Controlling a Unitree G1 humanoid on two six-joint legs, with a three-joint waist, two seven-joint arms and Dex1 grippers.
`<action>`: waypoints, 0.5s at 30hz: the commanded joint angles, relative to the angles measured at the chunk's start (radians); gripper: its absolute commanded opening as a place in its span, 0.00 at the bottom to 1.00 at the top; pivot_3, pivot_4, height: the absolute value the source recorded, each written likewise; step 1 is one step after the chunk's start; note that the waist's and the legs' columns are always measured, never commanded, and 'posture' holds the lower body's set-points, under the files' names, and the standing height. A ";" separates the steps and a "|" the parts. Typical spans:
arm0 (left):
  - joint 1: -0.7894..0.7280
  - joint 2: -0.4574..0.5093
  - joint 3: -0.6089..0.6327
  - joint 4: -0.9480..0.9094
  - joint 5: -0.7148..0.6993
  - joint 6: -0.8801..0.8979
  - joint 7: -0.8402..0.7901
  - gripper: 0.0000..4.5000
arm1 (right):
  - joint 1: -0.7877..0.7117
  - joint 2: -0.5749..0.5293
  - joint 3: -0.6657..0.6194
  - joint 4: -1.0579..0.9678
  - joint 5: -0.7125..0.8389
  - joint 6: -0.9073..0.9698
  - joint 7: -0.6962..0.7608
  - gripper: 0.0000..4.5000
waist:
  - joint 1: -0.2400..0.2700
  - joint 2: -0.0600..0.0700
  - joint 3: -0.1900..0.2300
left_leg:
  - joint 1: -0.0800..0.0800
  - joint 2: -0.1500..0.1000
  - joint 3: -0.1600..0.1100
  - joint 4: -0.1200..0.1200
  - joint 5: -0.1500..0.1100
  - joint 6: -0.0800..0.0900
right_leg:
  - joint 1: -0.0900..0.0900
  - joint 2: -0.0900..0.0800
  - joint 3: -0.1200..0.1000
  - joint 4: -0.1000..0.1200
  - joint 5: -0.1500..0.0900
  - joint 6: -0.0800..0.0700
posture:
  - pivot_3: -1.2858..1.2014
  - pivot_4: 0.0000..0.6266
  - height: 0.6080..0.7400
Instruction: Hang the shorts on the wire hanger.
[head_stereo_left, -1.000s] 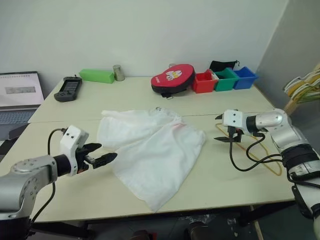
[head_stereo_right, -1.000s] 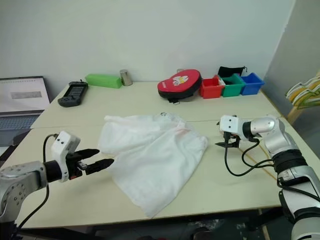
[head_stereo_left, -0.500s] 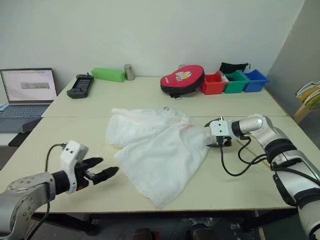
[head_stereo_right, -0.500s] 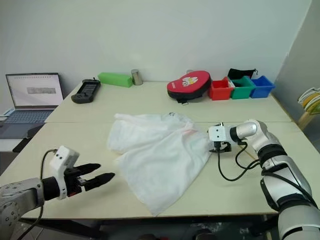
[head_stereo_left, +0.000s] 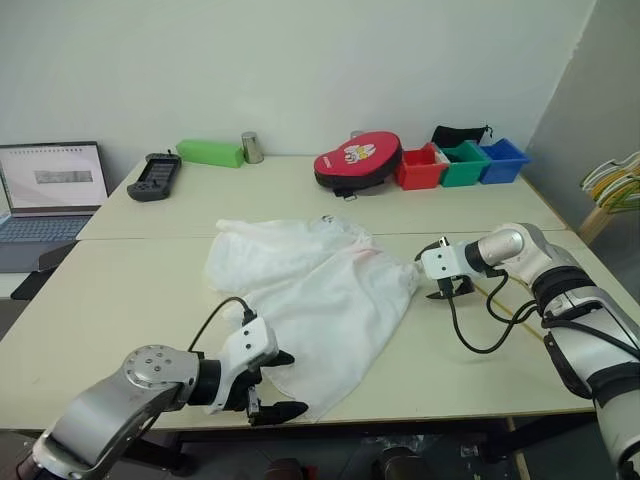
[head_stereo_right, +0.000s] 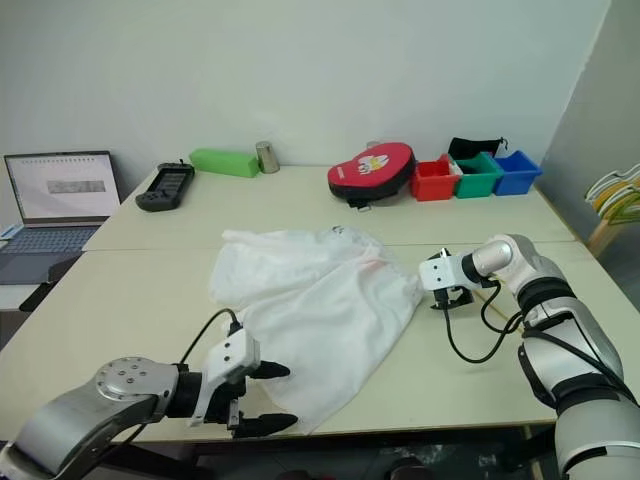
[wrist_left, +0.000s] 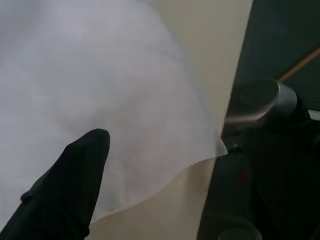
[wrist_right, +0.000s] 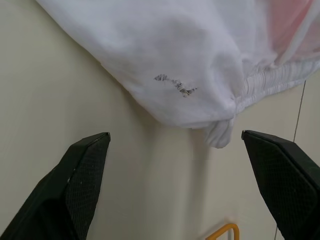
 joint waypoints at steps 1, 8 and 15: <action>-0.051 -0.041 -0.083 0.090 0.088 -0.097 -0.017 1.00 | -0.055 0.051 -0.009 0.027 -0.016 0.040 -0.072 0.99 | -0.004 0.000 0.000 | 0.001 0.000 0.000 0.000 0.000 0.000 | 0.000 0.000 0.000 0.002 0.000 -0.001 | 0.53 0.06 1.00; -0.084 -0.081 -0.117 0.168 0.139 -0.150 -0.034 0.89 | -0.048 0.094 -0.012 0.029 -0.019 0.078 -0.067 0.88 | -0.015 0.000 0.000 | 0.001 0.001 -0.001 0.001 0.000 0.000 | -0.001 0.002 -0.002 0.007 -0.001 -0.002 | 0.52 0.06 1.00; -0.098 -0.076 -0.111 0.221 0.176 -0.190 -0.056 0.58 | -0.018 0.112 -0.041 0.001 0.016 0.099 -0.065 0.53 | -0.031 0.000 0.000 | 0.001 0.000 -0.004 0.001 0.000 0.000 | -0.001 0.002 -0.001 0.007 -0.002 -0.002 | 0.51 0.04 1.00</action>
